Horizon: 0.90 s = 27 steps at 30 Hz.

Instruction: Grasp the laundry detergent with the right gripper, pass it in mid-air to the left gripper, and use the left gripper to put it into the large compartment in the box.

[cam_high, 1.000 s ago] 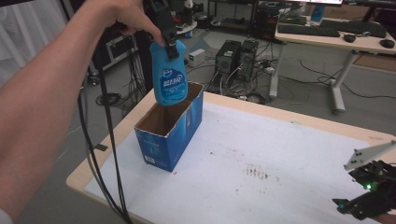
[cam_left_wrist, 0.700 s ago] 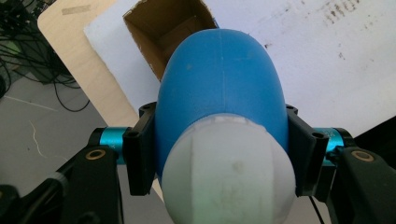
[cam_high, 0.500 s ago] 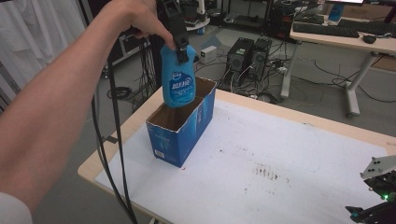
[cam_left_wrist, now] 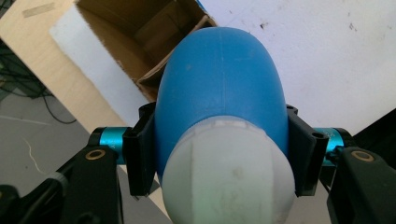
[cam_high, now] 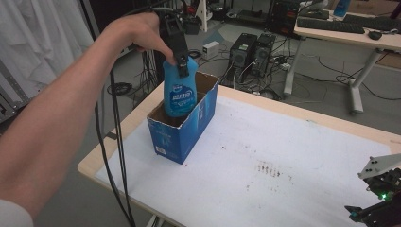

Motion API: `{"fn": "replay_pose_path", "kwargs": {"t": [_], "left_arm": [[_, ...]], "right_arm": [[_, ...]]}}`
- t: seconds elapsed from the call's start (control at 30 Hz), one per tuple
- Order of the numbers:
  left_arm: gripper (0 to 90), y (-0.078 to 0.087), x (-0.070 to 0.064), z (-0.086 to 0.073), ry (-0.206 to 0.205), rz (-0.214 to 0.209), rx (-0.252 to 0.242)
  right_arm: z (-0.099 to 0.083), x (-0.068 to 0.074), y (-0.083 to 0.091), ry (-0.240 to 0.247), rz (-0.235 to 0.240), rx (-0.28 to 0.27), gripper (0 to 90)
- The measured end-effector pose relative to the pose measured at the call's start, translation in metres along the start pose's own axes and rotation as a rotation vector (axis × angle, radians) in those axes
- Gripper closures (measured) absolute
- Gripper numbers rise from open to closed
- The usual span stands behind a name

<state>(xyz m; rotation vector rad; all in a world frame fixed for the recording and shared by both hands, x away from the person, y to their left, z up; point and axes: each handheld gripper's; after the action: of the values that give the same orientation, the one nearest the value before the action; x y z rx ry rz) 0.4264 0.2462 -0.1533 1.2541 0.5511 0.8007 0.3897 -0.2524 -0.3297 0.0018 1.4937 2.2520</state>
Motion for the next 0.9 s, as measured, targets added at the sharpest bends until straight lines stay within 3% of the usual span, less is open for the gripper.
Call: {"fn": "replay_pose_path", "kwargs": {"t": [0.2, 0.4, 0.7, 0.9], "left_arm": [[38.3, -0.023, -0.002, -0.008, -0.053, -0.029, -0.008], [38.2, -0.043, -0.005, -0.013, -0.167, -0.04, 0.024], [38.2, -0.072, -0.004, -0.021, -0.263, -0.063, 0.032], [38.2, -0.087, -0.002, -0.027, -0.341, -0.056, 0.031]], "right_arm": [[-0.002, 0.002, -0.001, -0.007, 0.012, -0.007, 12.4], [-0.003, 0.005, -0.005, 0.0, 0.014, 0.0, 12.4], [-0.006, 0.008, -0.011, 0.003, 0.02, 0.012, 12.4], [-0.007, 0.009, -0.013, 0.006, 0.021, 0.014, 12.4]]}}
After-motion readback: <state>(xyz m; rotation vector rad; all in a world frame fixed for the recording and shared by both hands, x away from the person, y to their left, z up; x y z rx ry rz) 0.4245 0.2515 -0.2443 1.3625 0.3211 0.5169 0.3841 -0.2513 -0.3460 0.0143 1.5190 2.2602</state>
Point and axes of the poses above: each handheld gripper's, and its own axes: y roughly backward along the jaws, z roughly out of its top, x roughly to its left, and after that the axes turned 4 degrees about -x, right-handed
